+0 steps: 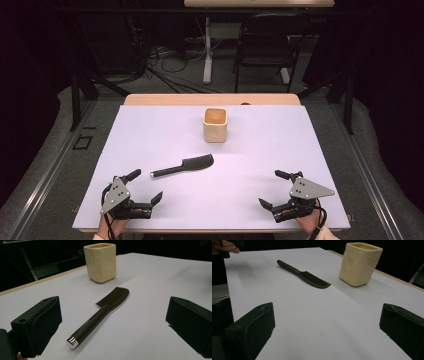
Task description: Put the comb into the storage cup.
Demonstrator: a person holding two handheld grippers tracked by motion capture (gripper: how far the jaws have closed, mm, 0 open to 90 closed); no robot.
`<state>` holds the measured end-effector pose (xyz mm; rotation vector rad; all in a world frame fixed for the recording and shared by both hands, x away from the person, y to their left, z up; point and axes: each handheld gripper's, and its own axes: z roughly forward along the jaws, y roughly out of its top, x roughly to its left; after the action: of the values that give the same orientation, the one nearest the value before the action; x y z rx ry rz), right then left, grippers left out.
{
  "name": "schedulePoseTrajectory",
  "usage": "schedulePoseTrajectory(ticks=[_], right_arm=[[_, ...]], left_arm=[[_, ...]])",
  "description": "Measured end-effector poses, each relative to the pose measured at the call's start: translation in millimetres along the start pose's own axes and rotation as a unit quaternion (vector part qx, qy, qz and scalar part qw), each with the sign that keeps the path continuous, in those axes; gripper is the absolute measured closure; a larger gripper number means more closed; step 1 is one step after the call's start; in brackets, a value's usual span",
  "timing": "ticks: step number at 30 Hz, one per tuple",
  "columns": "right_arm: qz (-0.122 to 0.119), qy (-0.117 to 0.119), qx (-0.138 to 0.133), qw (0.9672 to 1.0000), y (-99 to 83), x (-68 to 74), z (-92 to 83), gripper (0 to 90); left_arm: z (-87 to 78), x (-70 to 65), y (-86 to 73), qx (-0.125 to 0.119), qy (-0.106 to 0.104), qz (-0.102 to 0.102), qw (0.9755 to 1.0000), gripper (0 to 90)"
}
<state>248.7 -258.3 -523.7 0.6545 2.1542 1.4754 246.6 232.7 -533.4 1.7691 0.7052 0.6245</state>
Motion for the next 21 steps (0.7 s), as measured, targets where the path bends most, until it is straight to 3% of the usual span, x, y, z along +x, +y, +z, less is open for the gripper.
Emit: schedulePoseTrajectory(ticks=[6, 13, 21], right_arm=[[0.002, 0.001, 0.001, 1.0, -0.2, 0.0, 0.1, 0.0], [0.001, 0.001, 0.004, 1.0, -0.2, -0.3, 1.3, 0.0], [0.001, 0.001, 0.005, 1.0, -0.4, -0.5, 1.3, 0.0]], left_arm=[[3.7, 0.7, 2.5, 0.006, 0.003, 0.009, 0.9999, 0.3], [9.7, 7.1, 5.4, 0.017, 0.01, 0.002, 0.9998, 0.6], [17.1, 10.9, 8.2, 0.027, 0.012, 0.007, 0.9995, 0.6]])
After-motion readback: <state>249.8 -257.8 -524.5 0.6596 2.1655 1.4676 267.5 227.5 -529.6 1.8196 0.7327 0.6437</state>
